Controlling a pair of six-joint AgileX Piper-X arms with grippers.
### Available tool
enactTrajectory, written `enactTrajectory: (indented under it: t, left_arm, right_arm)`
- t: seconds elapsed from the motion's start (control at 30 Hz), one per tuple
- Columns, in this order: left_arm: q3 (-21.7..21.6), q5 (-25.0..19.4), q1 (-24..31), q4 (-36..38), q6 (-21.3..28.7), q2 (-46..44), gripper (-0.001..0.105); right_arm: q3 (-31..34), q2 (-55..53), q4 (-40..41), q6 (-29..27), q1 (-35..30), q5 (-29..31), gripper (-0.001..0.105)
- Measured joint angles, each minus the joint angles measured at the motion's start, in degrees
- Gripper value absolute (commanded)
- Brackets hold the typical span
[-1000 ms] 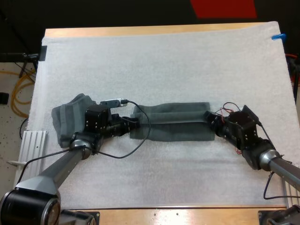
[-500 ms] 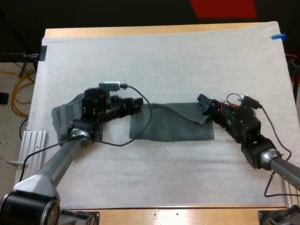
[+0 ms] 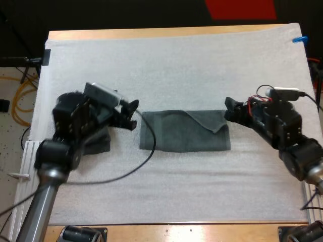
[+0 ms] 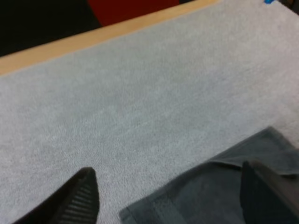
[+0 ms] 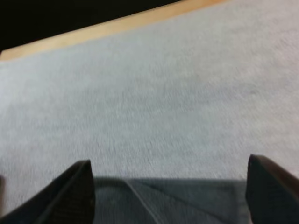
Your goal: Pick towel from pile fold and stack
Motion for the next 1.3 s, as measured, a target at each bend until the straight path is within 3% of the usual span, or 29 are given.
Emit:
enactTrajectory:
  t: [0.23,0.33,0.47,0.53,0.93,1.3]
  left_arm:
    - [-0.1,-0.1,0.0,13.3,0.4,-10.8,0.063]
    - [-0.1,-0.2,0.0,19.5,0.6,-12.1,0.063]
    - [0.0,-0.4,0.0,24.1,0.6,-12.2,0.063]
    - [0.0,-0.5,0.0,24.9,0.6,-12.2,0.063]
    - [0.0,-0.5,-0.2,25.3,0.6,-12.2,0.063]
    - [0.0,-0.5,-0.2,25.3,0.3,-12.2,0.063]
  right_arm:
    - [-6.6,-3.8,23.2,-1.8,-0.1,-2.8,0.064]
    - [-7.0,-3.8,29.8,-2.5,-0.1,-6.3,0.046]
    - [-7.0,-1.6,31.9,-3.2,-0.1,-7.1,0.008]
    - [-7.0,0.6,30.8,-3.4,-0.1,-7.2,0.0]
    - [-12.1,26.6,26.5,-3.7,-0.1,-10.7,0.0]
    - [-20.6,39.4,26.0,-3.8,-0.1,-13.0,0.0]
